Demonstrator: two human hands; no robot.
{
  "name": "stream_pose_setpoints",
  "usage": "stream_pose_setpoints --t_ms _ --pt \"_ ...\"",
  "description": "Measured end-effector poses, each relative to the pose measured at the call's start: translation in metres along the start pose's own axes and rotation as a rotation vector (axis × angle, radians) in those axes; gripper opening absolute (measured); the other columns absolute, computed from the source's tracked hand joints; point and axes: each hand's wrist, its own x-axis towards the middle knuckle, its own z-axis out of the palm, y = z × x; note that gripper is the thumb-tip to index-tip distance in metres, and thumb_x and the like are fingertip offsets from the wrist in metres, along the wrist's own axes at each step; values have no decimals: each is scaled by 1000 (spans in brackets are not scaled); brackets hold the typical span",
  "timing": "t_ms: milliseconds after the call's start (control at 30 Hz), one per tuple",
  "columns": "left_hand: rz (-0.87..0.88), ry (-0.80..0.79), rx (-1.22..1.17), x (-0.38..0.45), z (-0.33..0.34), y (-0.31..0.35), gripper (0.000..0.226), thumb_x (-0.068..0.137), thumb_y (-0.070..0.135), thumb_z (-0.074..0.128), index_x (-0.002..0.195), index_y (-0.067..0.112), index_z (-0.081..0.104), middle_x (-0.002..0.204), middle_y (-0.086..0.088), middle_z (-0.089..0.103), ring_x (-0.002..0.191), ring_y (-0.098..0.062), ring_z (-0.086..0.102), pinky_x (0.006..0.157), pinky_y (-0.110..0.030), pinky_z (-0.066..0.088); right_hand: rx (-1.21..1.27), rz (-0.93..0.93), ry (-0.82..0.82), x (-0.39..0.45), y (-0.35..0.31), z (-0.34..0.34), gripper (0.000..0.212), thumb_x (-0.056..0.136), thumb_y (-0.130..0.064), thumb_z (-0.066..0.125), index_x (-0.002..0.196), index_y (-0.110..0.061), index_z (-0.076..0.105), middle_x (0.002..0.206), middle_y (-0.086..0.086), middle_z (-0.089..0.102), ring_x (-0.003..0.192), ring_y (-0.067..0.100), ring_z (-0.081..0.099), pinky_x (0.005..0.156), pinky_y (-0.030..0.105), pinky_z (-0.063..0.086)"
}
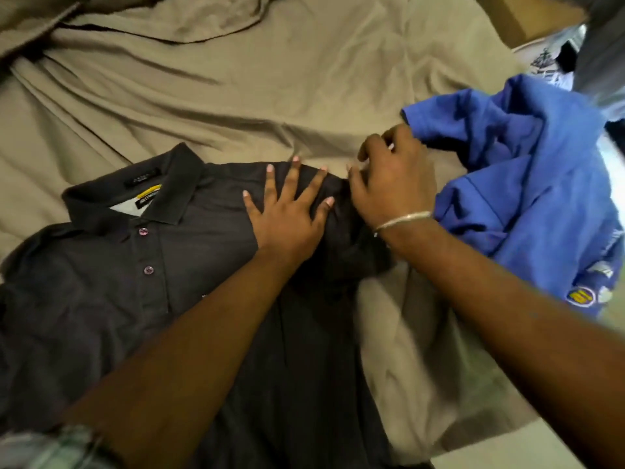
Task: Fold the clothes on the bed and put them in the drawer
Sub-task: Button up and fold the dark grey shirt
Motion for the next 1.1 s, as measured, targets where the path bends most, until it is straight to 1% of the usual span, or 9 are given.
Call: stream_pose_setpoints --t_ms 100,167,267,367,467,567,767,867,1100 --pt "42 133 -52 -6 1 0 54 100 60 29 152 45 27 165 7 14 153 -26 2 114 -66 -3 143 227 -145 -90 -14 -17 34 90 -49 58 87 -15 56 94 8 58 78 31 58 58 33 34" --pt "184 298 -146 -16 -3 6 55 97 56 39 144 28 47 151 -1 43 144 -25 31 114 -60 17 194 327 -362 -156 -22 -27 43 88 -63 53 86 -20 54 89 2 57 76 26 60 59 32 39" --pt "404 334 -85 -34 0 19 66 87 68 46 133 22 59 124 -1 60 112 -22 53 88 -41 35 196 411 -546 -221 -34 -23 43 86 -64 54 96 -22 57 97 -1 56 81 24 62 65 38 52" --pt "439 267 -5 -37 10 28 55 84 66 57 119 24 69 105 1 64 94 -23 59 75 -36 33 271 415 -379 -246 -48 -17 24 88 -42 59 93 -19 65 92 3 60 73 25 62 56 36 53" --pt "402 362 -134 -32 13 36 25 89 45 65 92 21 75 88 1 67 81 -24 64 66 -34 36 345 408 -119 -256 -51 -17 24 90 -33 58 91 -14 72 81 3 61 68 24 60 56 32 51" --pt "332 415 -302 -30 4 49 26 94 38 61 90 14 71 88 -4 68 80 -27 65 61 -39 48 293 355 6 -268 -47 -18 27 93 -27 58 103 -11 77 78 4 60 67 22 58 56 30 50" --pt "294 480 -406 -25 -4 68 30 100 34 54 94 6 63 93 -8 62 80 -25 60 63 -48 48 352 496 -85 -284 -54 -15 27 86 -41 65 97 -19 75 79 -3 68 65 17 65 52 26 52" --pt "275 456 -373 -22 1 68 32 100 38 51 98 8 62 98 -8 62 84 -27 61 64 -45 48 418 580 -79 -286 -54 -13 8 84 -25 71 83 -20 65 70 -4 63 57 16 60 54 16 39" --pt "189 326 -197 -23 17 70 36 102 42 42 111 12 59 114 -6 59 104 -27 53 75 -36 31 617 710 -76 -302 -66 -27 22 98 -50 40 94 -28 41 63 -16 46 61 15 52 53 27 41"
